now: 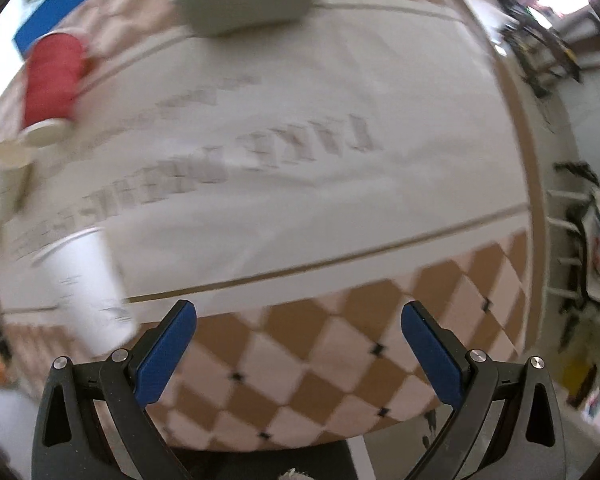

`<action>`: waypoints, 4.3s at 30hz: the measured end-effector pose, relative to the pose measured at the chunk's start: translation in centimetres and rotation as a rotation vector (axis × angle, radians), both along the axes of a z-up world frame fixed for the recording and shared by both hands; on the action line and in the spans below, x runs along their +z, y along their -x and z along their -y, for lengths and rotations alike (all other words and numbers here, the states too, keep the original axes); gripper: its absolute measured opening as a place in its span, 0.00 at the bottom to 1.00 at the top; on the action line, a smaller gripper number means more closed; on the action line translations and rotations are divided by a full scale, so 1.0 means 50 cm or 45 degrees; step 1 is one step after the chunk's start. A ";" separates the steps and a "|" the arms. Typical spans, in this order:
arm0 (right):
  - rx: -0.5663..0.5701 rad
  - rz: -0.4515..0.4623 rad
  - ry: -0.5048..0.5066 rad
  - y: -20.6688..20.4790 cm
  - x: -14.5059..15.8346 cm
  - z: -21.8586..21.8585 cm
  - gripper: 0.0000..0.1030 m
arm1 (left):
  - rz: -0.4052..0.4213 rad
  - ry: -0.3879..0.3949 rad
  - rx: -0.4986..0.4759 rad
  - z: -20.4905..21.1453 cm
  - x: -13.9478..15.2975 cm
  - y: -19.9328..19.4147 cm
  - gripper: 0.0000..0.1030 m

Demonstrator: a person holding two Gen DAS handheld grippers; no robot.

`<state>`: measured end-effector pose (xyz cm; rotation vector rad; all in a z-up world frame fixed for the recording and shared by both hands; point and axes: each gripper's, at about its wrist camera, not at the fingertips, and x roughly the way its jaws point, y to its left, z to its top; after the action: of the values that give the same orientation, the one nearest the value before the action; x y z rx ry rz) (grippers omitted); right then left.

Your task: Flip cup upright

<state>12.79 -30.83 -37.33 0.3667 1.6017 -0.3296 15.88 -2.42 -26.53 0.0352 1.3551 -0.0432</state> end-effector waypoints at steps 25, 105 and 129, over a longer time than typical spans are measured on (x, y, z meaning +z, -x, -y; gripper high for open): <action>0.380 -0.070 -0.091 -0.135 -0.024 -0.298 0.69 | -0.133 -0.103 0.050 -0.132 -0.191 -0.024 1.00; 0.100 0.652 0.385 0.251 0.575 -0.241 1.00 | 0.361 -0.040 -0.147 -0.056 0.351 0.209 1.00; 0.112 0.697 0.362 0.310 0.691 -0.243 1.00 | 0.407 -0.032 -0.053 -0.073 0.443 0.269 1.00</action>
<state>-2.69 -18.66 -2.79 0.1465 1.0140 -0.3483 2.43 1.23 -4.40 0.0880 1.0354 -0.0531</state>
